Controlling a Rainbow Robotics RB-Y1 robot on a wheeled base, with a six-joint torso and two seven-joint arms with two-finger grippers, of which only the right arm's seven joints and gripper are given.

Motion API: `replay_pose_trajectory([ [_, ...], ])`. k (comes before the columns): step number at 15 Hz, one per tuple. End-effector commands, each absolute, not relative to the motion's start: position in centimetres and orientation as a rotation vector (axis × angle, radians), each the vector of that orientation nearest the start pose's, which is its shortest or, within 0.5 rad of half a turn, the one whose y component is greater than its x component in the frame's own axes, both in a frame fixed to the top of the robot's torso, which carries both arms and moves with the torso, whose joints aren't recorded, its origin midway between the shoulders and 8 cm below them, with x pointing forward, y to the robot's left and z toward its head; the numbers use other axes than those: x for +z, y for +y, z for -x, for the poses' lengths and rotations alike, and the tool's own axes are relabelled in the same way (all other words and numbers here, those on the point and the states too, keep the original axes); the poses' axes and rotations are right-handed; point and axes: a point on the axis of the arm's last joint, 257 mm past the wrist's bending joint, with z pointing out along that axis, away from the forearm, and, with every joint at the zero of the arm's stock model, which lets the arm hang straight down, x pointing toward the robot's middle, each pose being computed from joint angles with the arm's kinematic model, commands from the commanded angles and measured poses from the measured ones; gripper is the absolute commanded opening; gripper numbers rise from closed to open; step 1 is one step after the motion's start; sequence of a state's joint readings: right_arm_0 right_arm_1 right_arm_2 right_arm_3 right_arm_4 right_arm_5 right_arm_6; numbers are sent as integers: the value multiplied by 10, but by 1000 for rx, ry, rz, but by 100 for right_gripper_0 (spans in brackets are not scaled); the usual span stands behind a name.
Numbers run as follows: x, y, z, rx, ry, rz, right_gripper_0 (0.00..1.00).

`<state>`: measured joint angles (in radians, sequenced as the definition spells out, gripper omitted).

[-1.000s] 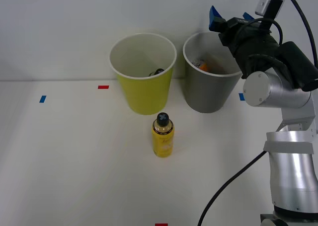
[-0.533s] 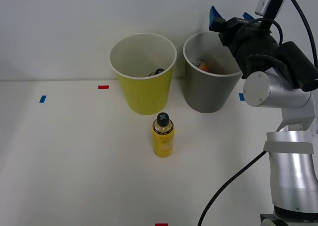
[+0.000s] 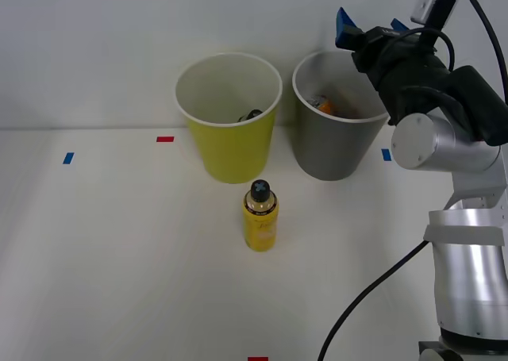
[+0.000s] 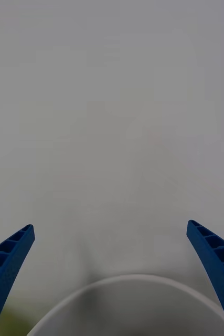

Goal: Put cans in the gray bin, plastic bottles in the light green bin

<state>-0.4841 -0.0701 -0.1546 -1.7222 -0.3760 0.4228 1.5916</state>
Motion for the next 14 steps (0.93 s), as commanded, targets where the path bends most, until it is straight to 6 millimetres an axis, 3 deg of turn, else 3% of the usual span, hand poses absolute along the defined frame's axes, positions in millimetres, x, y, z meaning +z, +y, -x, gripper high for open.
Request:
replay_pose_trajectory([
  [1,27,-203,-613,380,1336,-84,100],
  [5,24,-220,-559,378,1261,-53,100],
  [7,11,-227,-540,389,1239,-68,100],
  [14,-80,-268,-459,255,1245,-122,100],
])
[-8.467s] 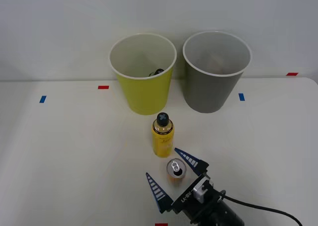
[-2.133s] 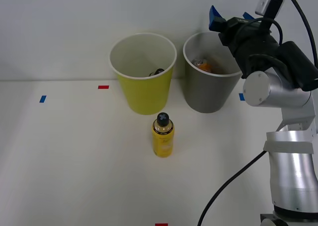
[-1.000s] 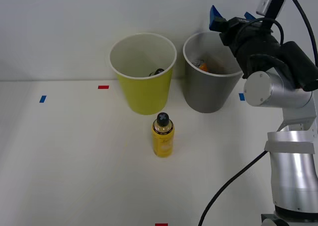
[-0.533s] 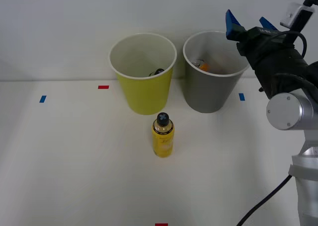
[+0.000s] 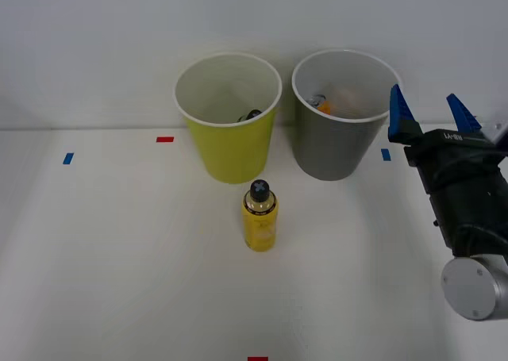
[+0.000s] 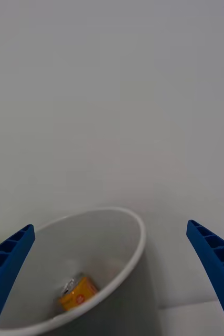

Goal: Put cans in the gray bin, plastic bottles in the light green bin

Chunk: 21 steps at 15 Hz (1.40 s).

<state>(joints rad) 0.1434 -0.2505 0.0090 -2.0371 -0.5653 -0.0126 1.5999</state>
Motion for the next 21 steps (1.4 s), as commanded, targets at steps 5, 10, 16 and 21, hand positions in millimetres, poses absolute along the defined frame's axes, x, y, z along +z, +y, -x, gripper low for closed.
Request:
replay_pose_trajectory([
  [5,-140,-275,-399,169,1302,-119,100],
  [10,-194,-273,-341,13,1422,16,100],
  [16,-242,-277,-295,-25,1560,-39,100],
  [21,-267,-286,-262,-58,1649,-72,100],
])
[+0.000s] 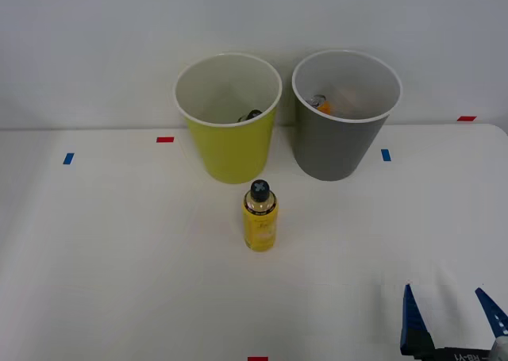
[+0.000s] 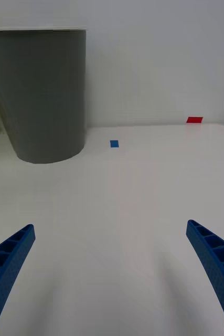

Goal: Put cans in the gray bin, plastic bottles in the light green bin

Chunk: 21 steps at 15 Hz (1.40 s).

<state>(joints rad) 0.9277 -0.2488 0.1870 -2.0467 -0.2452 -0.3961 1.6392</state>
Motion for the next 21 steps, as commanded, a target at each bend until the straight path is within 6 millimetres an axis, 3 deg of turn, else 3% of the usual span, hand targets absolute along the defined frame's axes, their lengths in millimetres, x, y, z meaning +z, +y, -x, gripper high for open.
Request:
replay_pose_trajectory([
  [1,-271,-288,-256,-67,1663,-75,100],
  [7,-283,-300,-244,-136,1602,-63,100],
  [16,-295,-278,-208,130,1535,-26,100],
  [21,-304,-281,-228,114,1526,20,100],
])
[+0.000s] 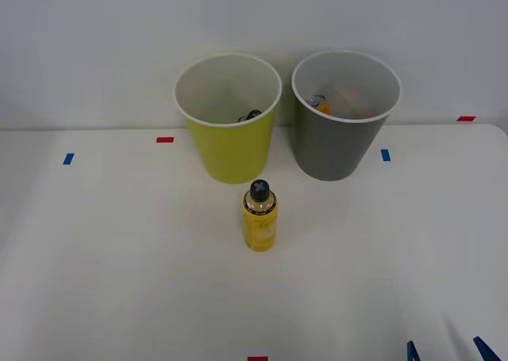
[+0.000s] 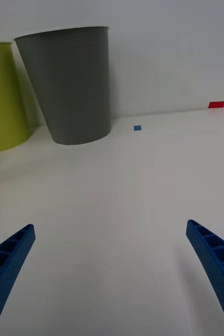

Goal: Put cans in the gray bin, plastic bottles in the light green bin

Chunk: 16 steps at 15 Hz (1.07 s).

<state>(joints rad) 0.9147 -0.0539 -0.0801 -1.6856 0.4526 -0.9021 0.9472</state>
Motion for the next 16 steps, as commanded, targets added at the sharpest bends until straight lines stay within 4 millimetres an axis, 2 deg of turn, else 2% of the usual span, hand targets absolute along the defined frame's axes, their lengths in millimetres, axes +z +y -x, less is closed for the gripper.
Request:
replay_pose_trajectory([
  [1,-304,-282,-230,105,1526,27,100],
  [4,-302,-285,-233,84,1514,17,100],
  [7,-291,-292,-233,3,1458,-43,100],
  [11,-294,-296,-219,-49,1460,-122,100],
  [16,-296,-293,-217,-21,1467,-140,100],
])
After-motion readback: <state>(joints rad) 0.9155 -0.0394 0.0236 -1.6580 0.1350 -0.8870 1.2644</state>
